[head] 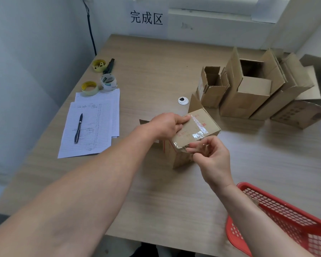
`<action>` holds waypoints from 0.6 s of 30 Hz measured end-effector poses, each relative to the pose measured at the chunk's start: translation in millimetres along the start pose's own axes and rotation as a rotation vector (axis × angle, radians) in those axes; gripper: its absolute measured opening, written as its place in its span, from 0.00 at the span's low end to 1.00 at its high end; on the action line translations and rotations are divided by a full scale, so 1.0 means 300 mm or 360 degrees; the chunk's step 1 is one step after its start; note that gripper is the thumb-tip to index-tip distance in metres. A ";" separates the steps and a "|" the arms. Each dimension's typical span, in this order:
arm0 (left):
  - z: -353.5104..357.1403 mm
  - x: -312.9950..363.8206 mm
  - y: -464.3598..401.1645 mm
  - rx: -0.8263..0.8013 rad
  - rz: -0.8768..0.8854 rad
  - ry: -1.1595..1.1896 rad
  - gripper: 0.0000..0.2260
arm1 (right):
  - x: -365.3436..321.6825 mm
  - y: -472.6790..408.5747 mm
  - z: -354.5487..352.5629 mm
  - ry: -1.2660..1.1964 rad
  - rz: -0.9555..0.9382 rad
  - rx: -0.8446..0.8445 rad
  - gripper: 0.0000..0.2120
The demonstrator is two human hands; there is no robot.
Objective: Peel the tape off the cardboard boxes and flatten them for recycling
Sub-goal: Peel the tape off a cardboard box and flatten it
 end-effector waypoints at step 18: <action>-0.009 0.024 0.024 0.0147 -0.0210 0.0163 0.19 | -0.050 0.029 0.096 0.1280 -0.0273 0.0101 0.11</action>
Point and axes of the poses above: each hand's wrist, its own y-axis away from the middle knuckle, its own z-axis out of the palm, x = y × z, the point moved 7 cm from there along -y, towards the middle knuckle, and after that the axes turned 1 degree about x, right-handed, at the moved point
